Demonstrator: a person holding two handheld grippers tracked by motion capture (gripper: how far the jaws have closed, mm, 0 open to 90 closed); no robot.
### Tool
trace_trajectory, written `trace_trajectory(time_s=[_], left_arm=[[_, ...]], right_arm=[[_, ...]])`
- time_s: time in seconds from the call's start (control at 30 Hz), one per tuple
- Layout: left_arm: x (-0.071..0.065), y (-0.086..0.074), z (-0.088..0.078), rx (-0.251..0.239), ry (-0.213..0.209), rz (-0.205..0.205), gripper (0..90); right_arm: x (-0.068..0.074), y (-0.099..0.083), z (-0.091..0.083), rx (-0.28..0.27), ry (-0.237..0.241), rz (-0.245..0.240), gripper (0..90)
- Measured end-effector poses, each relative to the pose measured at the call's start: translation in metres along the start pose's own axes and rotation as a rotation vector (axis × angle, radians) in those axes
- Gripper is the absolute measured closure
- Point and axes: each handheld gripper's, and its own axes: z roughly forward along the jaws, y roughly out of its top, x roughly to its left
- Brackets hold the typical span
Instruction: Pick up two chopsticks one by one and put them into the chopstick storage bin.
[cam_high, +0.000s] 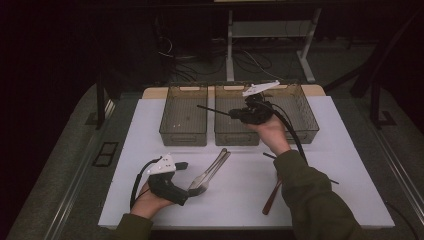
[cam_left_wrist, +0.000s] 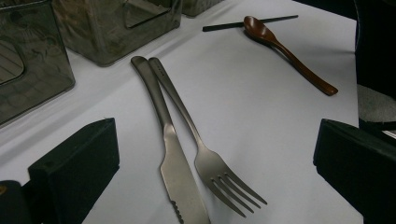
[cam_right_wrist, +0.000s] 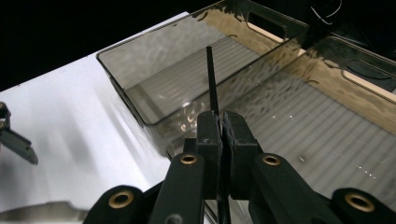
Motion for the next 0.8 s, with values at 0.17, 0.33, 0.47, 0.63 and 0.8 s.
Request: trace_trajectory(time_s=[0.17, 0.33, 0.47, 0.63, 0.8], left_arm=[[-0.001, 0.0, 0.0, -0.011, 0.004, -0.01, 0.0], [-0.001, 0.0, 0.001, -0.01, 0.002, -0.009, 0.0], [-0.001, 0.0, 0.0, -0.014, 0.002, -0.003, 0.0], [-0.002, 0.001, 0.0, -0.017, 0.002, 0.0, 0.0], [-0.002, 0.002, -0.001, -0.019, 0.001, 0.004, 0.0]], right_arm=[[0.01, 0.009, 0.019, 0.024, 0.001, -0.009, 85.0], [0.018, 0.018, 0.037, 0.046, -0.001, -0.016, 85.0], [0.022, 0.026, 0.053, 0.064, -0.006, -0.011, 85.0], [0.025, 0.033, 0.074, 0.099, -0.029, -0.004, 85.0], [0.025, 0.038, 0.096, 0.129, -0.052, 0.004, 85.0]])
